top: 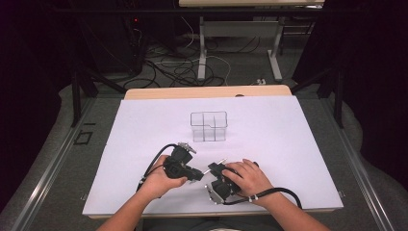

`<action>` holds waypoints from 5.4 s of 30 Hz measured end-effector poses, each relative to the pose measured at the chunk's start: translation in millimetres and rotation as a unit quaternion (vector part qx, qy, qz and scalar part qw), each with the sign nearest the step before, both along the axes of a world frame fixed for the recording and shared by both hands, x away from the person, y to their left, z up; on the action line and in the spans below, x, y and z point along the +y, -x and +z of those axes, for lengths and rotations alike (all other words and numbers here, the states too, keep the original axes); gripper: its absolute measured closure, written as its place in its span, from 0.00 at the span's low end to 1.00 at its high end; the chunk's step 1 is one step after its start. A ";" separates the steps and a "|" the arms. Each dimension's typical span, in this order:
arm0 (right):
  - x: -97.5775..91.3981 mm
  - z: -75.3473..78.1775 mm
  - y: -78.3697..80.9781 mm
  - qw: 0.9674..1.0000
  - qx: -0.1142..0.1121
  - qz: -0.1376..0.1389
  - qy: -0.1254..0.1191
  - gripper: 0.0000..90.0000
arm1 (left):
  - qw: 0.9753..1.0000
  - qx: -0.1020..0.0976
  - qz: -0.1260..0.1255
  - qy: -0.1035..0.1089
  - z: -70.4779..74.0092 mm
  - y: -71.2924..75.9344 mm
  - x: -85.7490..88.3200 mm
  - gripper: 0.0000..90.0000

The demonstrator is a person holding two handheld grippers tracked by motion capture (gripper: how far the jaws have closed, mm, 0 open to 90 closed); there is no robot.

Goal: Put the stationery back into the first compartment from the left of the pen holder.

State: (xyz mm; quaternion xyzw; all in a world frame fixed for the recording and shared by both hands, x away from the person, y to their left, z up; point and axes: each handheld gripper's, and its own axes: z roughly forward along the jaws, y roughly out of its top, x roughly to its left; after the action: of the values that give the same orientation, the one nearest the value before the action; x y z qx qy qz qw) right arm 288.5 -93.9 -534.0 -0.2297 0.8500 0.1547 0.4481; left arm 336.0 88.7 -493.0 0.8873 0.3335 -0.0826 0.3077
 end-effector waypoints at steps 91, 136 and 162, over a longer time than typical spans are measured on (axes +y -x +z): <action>1.1 47.4 -61.2 0.934 0.180 -0.100 -0.293 0.88 | 0.959 -0.169 0.225 0.022 -5.2 -41.9 94.3 0.13; 40.5 80.4 -184.9 0.758 0.310 -0.217 -0.531 0.88 | 0.949 -0.160 0.270 0.027 -13.8 -49.7 112.9 0.00; 33.6 55.2 -185.2 0.749 0.324 -0.266 -0.514 0.76 | 0.951 -0.161 0.264 0.020 -15.0 -49.7 110.7 0.00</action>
State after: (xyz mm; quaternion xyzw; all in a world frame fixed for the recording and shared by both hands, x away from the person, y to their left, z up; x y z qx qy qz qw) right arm 473.7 -60.3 -478.8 0.3342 0.7630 0.5078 0.2195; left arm 385.6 199.3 -508.1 0.7627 0.4999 0.1385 0.3861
